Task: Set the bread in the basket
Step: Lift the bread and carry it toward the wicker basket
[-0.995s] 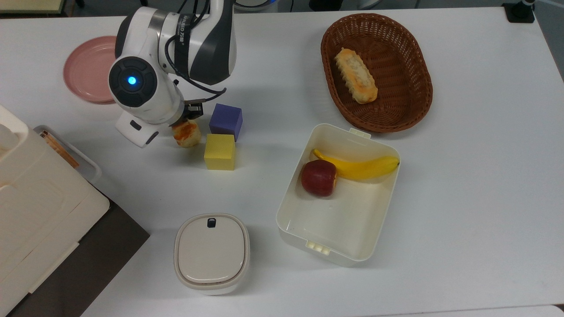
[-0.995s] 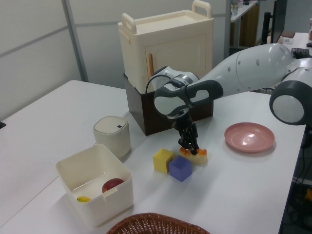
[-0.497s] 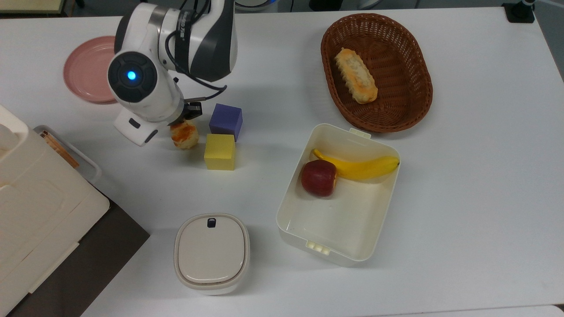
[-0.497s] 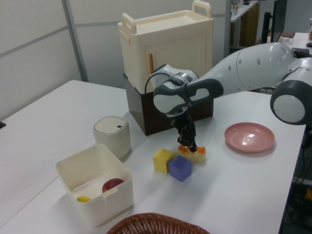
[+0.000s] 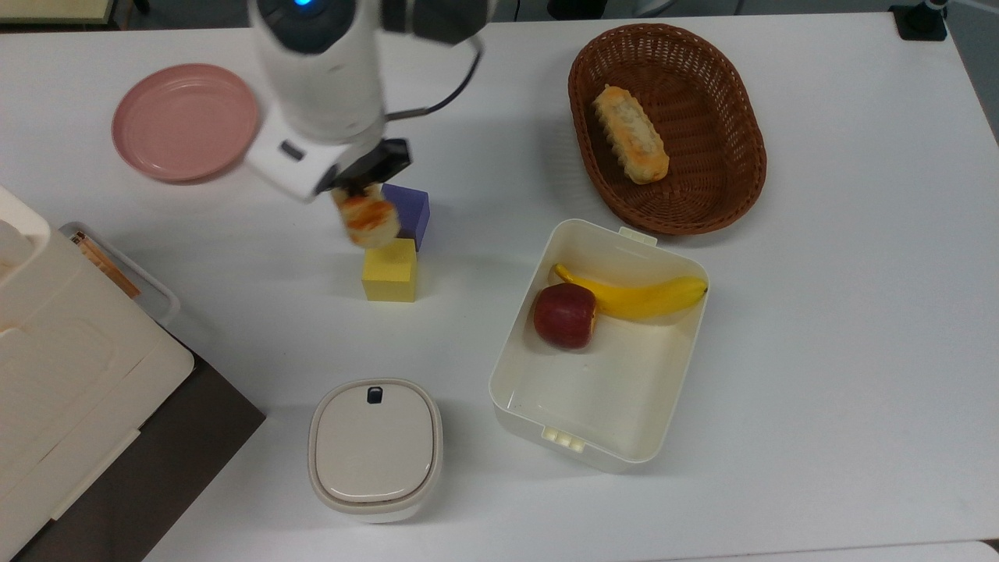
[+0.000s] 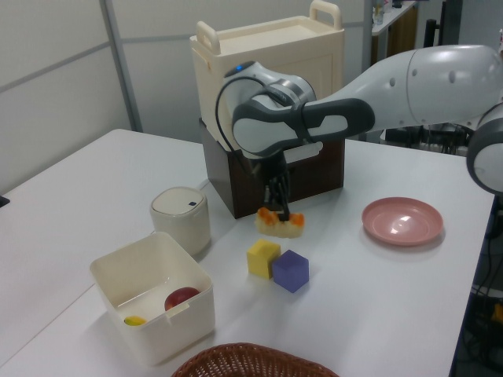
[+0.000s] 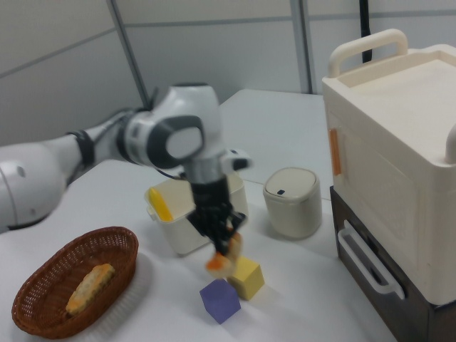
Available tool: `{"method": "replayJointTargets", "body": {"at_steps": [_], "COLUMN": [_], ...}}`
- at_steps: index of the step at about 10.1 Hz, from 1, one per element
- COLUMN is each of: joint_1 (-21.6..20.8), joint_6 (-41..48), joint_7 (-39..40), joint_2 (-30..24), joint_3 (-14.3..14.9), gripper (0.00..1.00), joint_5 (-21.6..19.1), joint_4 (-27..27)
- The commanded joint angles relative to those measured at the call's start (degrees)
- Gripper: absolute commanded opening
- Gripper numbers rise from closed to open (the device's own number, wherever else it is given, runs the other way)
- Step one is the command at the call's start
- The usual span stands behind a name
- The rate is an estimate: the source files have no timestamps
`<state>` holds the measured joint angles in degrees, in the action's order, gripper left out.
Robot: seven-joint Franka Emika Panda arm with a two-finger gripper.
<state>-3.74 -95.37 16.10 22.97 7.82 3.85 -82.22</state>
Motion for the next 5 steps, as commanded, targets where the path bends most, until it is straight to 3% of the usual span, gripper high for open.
{"method": "replayJointTargets", "body": {"at_steps": [1,5], "joint_1": [-9.3,-21.2], "joint_6": [4.6,4.5], "joint_7": [-2.2,-8.8], "joint_2": [-3.5,-4.4], "joint_3": [0.5,0.5], "gripper": [0.0,0.0], "joint_5": [-1.0,-5.1], "joint_4": [0.8,0.8]}}
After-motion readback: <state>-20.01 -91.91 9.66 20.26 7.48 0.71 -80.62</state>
